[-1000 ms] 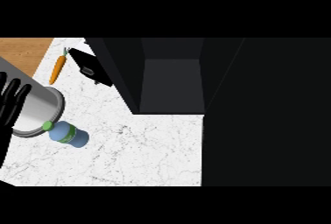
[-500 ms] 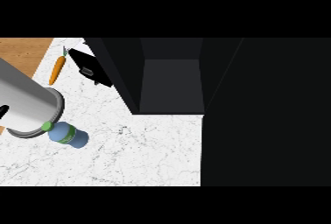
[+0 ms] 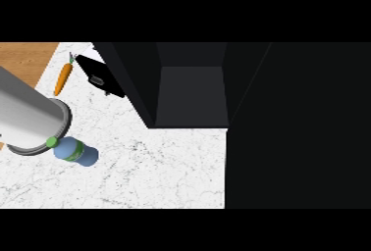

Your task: Pick up the bottled water, place it into the cabinet and close the cabinet

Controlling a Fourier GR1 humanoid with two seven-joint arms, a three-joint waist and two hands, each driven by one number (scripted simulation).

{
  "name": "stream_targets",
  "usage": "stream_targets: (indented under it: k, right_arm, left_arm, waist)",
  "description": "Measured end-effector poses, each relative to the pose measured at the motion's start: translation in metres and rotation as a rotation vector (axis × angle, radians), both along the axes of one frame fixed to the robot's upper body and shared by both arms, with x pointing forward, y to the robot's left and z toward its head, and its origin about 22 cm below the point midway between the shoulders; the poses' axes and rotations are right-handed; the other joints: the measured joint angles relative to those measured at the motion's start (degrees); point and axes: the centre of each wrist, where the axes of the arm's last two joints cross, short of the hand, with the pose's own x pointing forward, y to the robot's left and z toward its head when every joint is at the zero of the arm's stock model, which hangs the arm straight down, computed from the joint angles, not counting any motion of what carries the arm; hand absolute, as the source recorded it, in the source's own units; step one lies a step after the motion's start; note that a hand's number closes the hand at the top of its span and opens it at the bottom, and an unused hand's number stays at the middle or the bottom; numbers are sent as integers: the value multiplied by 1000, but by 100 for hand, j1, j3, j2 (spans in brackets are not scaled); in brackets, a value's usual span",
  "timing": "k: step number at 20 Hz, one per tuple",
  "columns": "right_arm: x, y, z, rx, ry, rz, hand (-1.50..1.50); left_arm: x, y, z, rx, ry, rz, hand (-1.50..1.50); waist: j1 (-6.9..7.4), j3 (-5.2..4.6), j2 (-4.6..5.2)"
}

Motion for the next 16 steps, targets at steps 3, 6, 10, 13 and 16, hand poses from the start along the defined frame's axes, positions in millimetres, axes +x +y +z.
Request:
stream_targets:
  k: [3, 6, 10, 13, 16]
  right_arm:
    - [-8, 0, -6, 3, 2, 4, -150]
    - [-13, -1, -7, -2, 7, 1, -150]
    - [-19, -3, -8, -14, 14, -4, -150]
    - [-24, -4, -11, -18, 6, -5, -150]
    - [-29, -5, -12, -22, 2, -6, -150]
  left_arm:
    - [3, 0, -13, -3, 5, 31, -150]
    - [10, 8, -23, -2, 10, 67, -150]
    - [18, 8, -39, 16, 32, 117, -150]
    - [25, 12, -57, 34, 52, 135, -150]
    - [33, 16, -79, 40, 70, 140, -150]
  waist:
    - [-23, 0, 0]
    - [-39, -1, 3]
    - [-56, -2, 5]
    - [-66, -3, 7]
    - [-89, -5, 8]
